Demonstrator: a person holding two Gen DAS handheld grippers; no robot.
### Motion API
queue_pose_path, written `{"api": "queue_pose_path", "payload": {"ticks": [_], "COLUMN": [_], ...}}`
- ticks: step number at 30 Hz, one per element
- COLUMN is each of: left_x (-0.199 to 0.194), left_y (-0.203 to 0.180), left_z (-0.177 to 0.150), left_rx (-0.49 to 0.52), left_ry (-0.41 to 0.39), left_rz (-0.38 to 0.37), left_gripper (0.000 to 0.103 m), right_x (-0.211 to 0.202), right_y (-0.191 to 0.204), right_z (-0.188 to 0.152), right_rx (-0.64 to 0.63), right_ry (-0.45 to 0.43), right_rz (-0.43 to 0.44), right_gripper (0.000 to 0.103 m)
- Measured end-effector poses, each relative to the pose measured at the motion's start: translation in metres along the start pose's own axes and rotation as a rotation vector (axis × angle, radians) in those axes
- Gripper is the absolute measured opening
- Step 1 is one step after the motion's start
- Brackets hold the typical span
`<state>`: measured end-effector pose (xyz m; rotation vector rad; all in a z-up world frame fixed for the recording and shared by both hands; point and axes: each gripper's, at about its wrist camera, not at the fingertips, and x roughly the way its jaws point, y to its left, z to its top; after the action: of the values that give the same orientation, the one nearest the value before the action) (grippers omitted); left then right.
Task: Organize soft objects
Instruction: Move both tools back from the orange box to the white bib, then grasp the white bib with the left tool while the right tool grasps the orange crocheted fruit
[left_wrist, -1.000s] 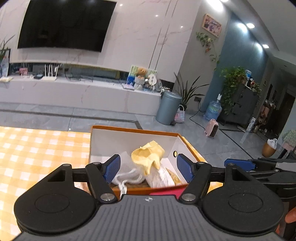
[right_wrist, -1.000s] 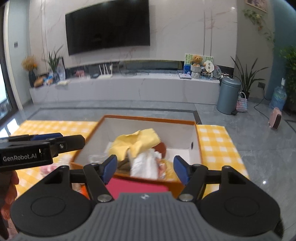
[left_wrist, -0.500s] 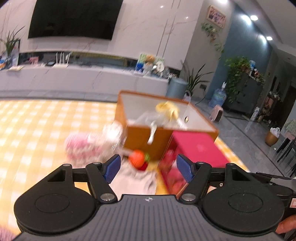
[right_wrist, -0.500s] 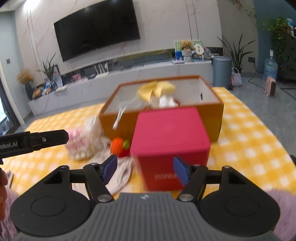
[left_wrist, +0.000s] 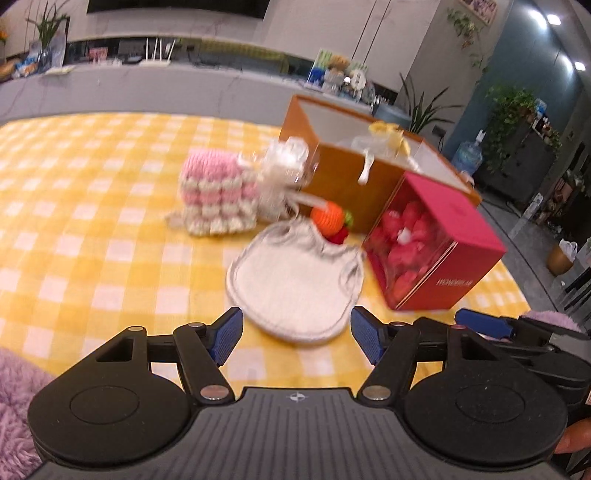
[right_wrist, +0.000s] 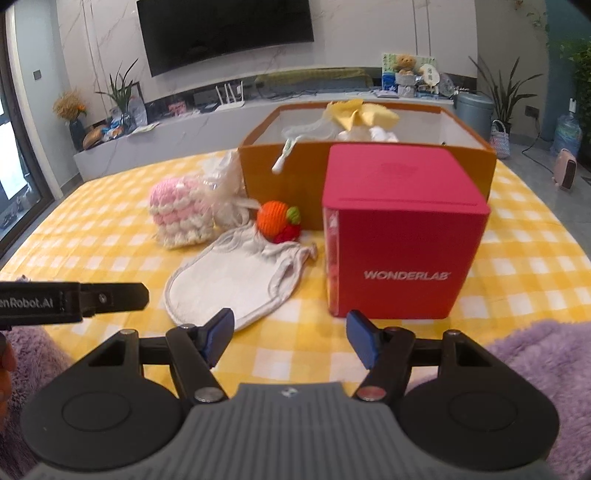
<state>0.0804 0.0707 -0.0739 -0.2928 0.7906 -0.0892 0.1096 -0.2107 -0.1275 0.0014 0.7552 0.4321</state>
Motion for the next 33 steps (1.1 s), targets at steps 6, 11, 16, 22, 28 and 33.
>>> {"api": "queue_pose_path", "payload": {"ticks": [6,11,16,22,28,33], "left_x": [0.005,0.010,0.018,0.040,0.069,0.087], "left_y": [0.013,0.025,0.027,0.027,0.033,0.032], "left_z": [-0.002,-0.001,0.007,0.023,0.030,0.029], "left_rx": [-0.039,-0.095,-0.097,-0.058,-0.107,-0.107], "left_ry": [0.010,0.019,0.026,0.049,0.109,0.148], "left_rz": [0.000,-0.018,-0.036,0.006,0.020,0.026], "left_gripper": [0.078,0.076,0.076,0.076,0.078,0.076], "right_x": [0.013,0.030,0.049,0.076,0.093,0.099], "right_y": [0.005,0.014,0.024,0.032,0.032,0.023], "right_z": [0.002,0.005,0.009,0.011,0.013,0.012], "right_rx": [-0.017,-0.037,-0.070,-0.129,-0.137,-0.083], "right_ry": [0.028,0.049,0.055,0.102,0.079,0.089], "right_rz": [0.012,0.025,0.028,0.041,-0.026,0.009], "right_gripper": [0.074,0.075,0.072,0.043,0.026,0.023]}}
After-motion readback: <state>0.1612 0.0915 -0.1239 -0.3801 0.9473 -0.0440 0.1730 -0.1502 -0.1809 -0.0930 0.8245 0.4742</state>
